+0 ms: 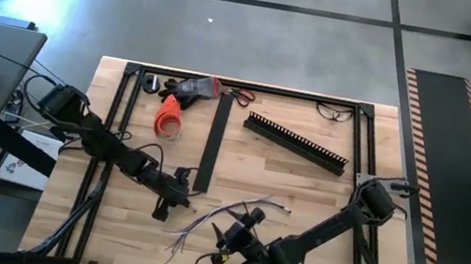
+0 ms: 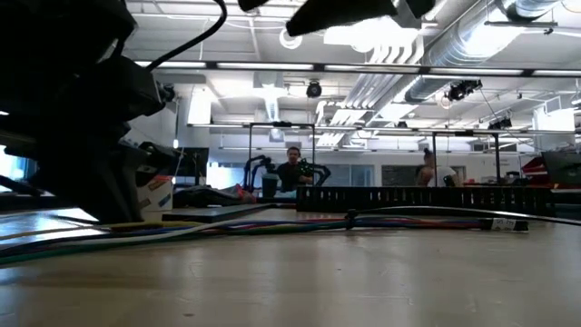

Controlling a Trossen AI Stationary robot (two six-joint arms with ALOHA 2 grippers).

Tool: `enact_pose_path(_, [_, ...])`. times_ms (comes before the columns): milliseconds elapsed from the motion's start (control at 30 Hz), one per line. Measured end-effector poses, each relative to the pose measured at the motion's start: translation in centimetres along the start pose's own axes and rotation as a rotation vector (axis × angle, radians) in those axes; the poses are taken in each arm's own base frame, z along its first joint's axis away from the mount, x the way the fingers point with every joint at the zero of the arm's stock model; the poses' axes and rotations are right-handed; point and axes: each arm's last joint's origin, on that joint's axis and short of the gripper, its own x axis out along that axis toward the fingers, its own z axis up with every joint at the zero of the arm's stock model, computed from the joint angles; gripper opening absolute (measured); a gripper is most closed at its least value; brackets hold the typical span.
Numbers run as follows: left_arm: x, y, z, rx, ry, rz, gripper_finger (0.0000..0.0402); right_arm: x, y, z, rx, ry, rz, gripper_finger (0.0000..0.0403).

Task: Ziptie cables
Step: Wrap the black zip tie on the cables

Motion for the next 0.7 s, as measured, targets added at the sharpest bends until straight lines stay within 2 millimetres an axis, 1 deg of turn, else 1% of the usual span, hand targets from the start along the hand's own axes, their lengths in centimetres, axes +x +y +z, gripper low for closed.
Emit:
enact_pose_path(100, [-0.2, 0.0, 0.5, 0.001, -0.008, 0.021, 0.0004, -0.6, 0.6, 0.3, -0.060, -0.015, 0.035, 0.0232])
enact_pose_path(167, [-0.7, -0.1, 1.0, 0.017, -0.022, 0.067, 0.0001, -1.4, 1.1, 0.7, -0.111, -0.036, 0.063, 0.0232])
enact_pose_path(267, [-1.7, -0.1, 1.5, 0.057, -0.019, 0.182, 0.0000, -2.8, 1.8, 1.4, -0.188, -0.071, 0.084, 0.0232])
enact_pose_path(367, [-3.3, -0.1, 2.9, 0.079, -0.077, 0.279, 0.0000, -3.5, 2.1, 1.7, -0.229, -0.084, 0.097, 0.0232])
enact_pose_path(433, [-4.3, -0.1, 3.5, 0.081, -0.116, 0.311, 0.0000, -3.5, 2.1, 1.7, -0.231, -0.084, 0.095, 0.0232])
enact_pose_path(533, [-5.7, -0.5, 4.2, 0.077, -0.199, 0.322, 0.0000, -2.8, 1.9, 1.9, -0.212, -0.059, 0.116, 0.0232])
enact_pose_path(600, [-6.7, -1.1, 4.9, 0.075, -0.280, 0.305, 0.0000, -2.4, 1.9, 2.0, -0.148, -0.024, 0.158, 0.0232])
enact_pose_path(700, [-7.9, -2.4, 5.4, 0.089, -0.378, 0.268, 0.0000, -1.4, 1.8, 2.0, -0.159, 0.014, 0.184, 0.0232])
